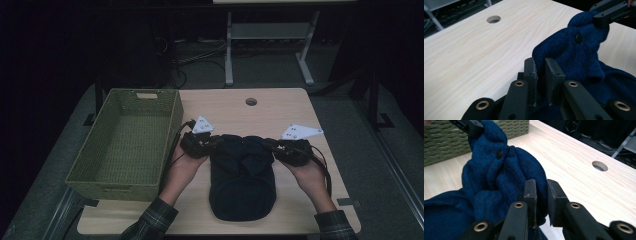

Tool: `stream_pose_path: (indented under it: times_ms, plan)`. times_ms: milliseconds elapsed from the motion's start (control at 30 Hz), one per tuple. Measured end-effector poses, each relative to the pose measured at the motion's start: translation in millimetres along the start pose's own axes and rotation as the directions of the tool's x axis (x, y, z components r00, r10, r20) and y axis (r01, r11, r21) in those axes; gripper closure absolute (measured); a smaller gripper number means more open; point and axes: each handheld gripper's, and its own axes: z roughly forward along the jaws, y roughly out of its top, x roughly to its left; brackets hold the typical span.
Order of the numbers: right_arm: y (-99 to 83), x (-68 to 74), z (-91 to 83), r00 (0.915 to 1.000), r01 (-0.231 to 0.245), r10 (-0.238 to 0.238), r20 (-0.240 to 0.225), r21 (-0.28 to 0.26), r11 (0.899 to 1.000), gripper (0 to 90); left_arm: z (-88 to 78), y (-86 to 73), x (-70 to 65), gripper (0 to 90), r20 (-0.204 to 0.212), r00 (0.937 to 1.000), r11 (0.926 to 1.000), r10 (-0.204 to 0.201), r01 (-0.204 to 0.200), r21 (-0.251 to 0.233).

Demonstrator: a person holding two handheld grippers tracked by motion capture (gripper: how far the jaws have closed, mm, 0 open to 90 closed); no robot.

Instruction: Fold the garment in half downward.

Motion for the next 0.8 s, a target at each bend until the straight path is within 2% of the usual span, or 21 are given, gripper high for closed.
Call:
stream_pose_path:
  times_ms: [333, 567, 800]
  plan:
    - [-18.3, 18.2, -13.7, 0.9986, -0.016, 0.016, -0.051, 0.018, 1.000, 77.8, -9.5, -22.3, -21.3, 79.6, 0.064, 0.9978, 0.9996, -0.017, 0.015, 0.022]
    - [-29.3, 26.6, -17.6, 0.9952, -0.038, 0.040, -0.090, 0.029, 0.999, 77.7, -10.2, -34.5, -26.6, 79.6, 0.091, 0.9955, 0.9984, -0.025, 0.020, 0.053]
    - [-38.6, 35.3, -20.8, 0.9933, -0.036, 0.040, -0.109, 0.040, 0.999, 77.4, -10.6, -45.0, -32.8, 79.3, 0.111, 0.9934, 0.9972, -0.028, 0.020, 0.072]
